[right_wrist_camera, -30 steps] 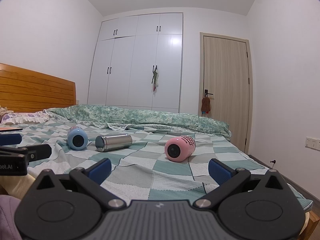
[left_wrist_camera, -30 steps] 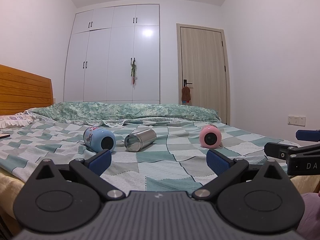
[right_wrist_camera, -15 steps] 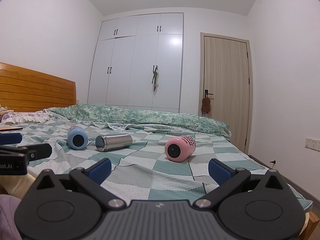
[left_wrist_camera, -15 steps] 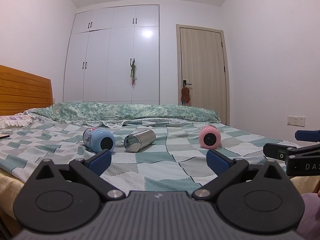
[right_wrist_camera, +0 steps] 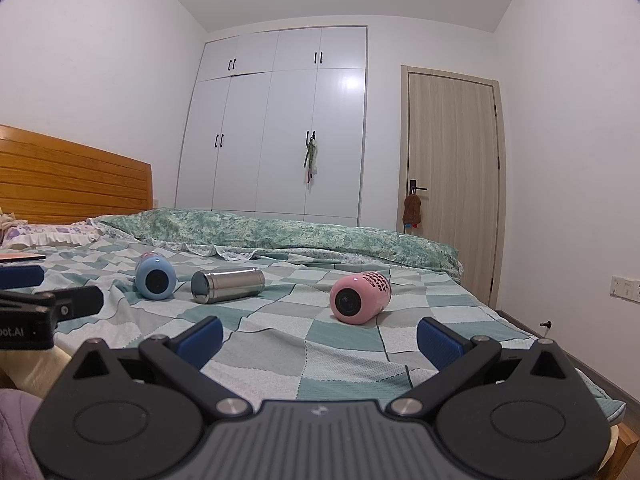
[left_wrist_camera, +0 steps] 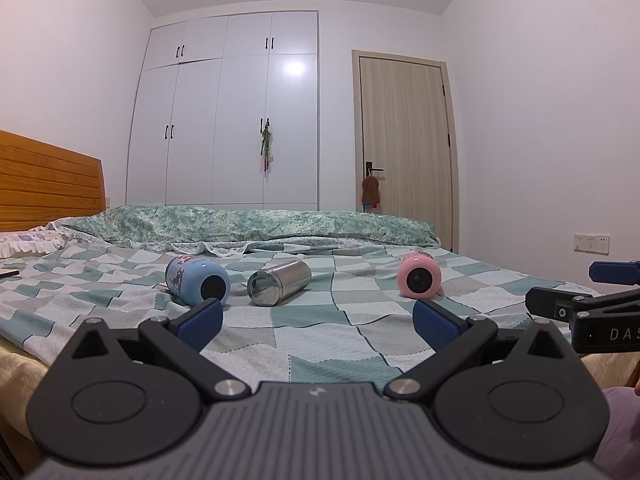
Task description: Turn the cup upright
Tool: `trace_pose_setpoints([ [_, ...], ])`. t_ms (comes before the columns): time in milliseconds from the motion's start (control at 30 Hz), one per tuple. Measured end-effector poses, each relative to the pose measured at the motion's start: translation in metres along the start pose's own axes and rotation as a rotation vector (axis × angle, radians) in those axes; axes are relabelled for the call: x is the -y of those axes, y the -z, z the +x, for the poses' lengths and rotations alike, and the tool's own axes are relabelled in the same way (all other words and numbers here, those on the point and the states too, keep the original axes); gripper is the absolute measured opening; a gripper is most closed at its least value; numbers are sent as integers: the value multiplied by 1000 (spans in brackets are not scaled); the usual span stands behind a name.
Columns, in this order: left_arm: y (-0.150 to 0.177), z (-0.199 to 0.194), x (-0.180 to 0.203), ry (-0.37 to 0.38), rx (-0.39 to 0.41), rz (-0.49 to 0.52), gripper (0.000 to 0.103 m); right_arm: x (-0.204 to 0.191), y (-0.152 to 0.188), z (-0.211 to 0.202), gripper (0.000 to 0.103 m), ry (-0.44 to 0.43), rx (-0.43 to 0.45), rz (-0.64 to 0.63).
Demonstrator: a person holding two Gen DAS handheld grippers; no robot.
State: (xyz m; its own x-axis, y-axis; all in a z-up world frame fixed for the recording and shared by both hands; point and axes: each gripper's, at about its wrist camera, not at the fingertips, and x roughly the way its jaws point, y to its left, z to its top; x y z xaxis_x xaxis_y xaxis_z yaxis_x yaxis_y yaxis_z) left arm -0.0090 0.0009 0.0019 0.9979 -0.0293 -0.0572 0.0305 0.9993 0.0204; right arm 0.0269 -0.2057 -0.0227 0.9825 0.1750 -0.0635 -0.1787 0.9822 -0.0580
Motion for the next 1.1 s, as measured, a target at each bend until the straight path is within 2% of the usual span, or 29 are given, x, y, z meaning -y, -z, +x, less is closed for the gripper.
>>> trace_pose_setpoints([
  [833,-1,1,2,3,1,1,103,0,0,0,103,-2,-3,-5],
  [1100,-14,8,-6,31,-25,-27,103,0,-15,7,103,-48,-13,-12],
])
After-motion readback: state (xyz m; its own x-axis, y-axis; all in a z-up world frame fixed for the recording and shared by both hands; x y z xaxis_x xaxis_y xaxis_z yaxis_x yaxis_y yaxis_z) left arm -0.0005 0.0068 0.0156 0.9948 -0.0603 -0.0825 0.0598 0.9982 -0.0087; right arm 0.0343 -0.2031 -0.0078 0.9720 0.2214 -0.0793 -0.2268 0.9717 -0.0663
